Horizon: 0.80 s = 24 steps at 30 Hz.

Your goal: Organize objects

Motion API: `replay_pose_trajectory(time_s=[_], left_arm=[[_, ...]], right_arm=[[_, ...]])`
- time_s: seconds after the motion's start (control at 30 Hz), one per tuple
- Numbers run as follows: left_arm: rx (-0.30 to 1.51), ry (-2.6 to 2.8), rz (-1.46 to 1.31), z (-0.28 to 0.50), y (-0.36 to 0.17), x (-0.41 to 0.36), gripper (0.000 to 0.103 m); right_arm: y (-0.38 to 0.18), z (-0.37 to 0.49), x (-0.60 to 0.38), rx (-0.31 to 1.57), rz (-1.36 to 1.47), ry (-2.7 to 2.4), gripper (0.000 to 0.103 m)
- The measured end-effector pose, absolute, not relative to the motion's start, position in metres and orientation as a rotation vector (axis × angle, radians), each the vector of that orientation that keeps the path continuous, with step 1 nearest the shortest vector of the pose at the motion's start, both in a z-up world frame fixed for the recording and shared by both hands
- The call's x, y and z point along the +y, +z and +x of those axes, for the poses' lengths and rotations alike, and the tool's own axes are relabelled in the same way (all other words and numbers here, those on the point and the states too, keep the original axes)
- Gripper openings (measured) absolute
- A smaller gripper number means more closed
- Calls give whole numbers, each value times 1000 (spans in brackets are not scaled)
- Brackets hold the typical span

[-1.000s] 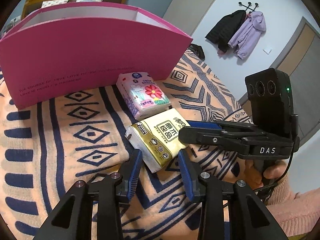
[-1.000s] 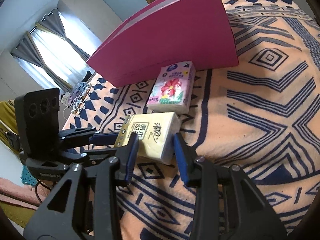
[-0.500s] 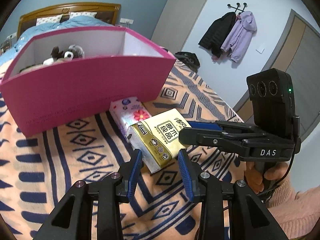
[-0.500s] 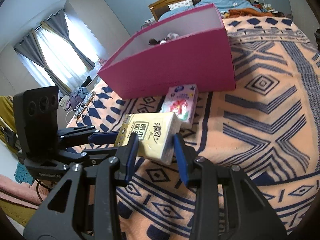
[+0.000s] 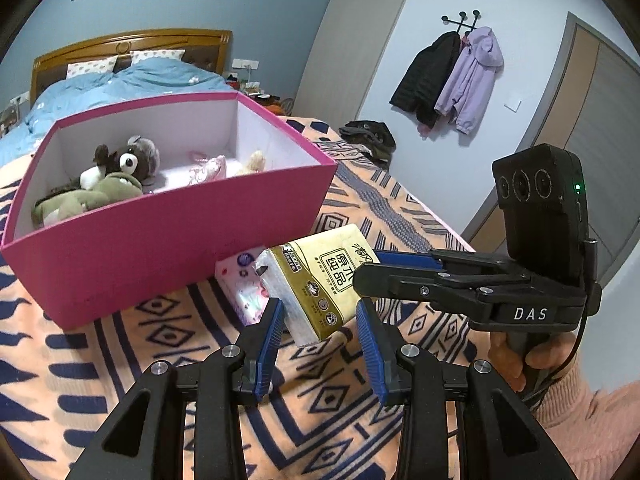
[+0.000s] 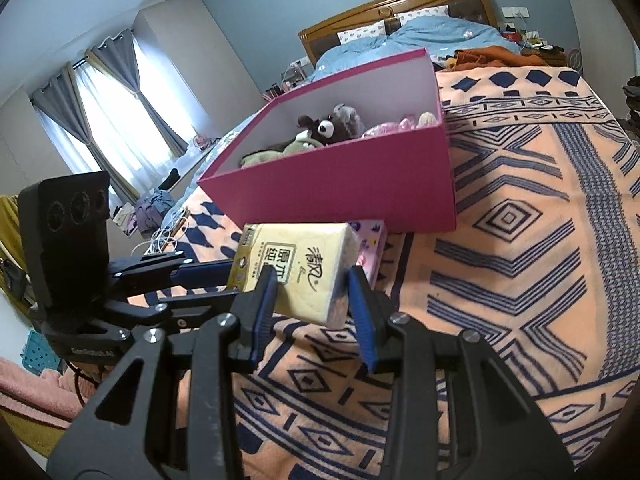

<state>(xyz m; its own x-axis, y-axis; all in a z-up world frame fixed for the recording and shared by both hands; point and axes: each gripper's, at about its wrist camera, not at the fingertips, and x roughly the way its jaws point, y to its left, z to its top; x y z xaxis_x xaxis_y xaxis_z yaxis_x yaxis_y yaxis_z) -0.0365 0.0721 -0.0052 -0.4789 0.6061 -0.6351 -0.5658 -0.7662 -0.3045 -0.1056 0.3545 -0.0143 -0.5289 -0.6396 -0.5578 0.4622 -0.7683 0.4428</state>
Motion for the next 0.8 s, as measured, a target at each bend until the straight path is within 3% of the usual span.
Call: replay_pose_trajectory(time_s=[0.8], left_arm=[[-87,2275,-932,-63,14,75,37]], right_arm=[[9,-121,355,-292,891,-2324,40]])
